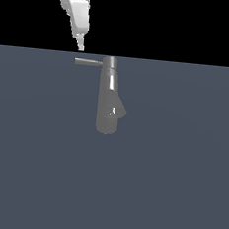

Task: Turn on the faucet by rotating a designated handle.

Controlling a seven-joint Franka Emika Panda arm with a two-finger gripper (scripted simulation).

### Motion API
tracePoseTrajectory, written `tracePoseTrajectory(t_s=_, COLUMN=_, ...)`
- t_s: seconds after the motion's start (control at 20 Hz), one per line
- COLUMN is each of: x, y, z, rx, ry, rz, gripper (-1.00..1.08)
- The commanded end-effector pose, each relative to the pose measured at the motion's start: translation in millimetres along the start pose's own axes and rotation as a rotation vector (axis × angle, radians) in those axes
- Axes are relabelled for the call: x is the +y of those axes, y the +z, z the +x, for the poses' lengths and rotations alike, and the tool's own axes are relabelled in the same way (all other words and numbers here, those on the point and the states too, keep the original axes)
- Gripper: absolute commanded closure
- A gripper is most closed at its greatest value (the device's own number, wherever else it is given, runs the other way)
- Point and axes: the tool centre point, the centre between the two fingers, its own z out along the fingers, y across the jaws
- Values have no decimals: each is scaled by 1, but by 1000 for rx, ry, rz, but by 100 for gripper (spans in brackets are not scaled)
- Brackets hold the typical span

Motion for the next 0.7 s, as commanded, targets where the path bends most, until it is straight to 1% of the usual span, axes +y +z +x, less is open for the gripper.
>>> tracePoseTrajectory(t_s=0.0, x=-8, y=11, z=-2, rx=-7, ry=39, rz=1, gripper=108)
tracePoseTrajectory(t_s=0.35, x=-22, y=31, z=-6, rx=-21, ry=106, rz=0, gripper=108)
tracePoseTrajectory(t_s=0.65, x=-26, y=36, z=-8, rx=-23, ry=121, rz=2, gripper=108)
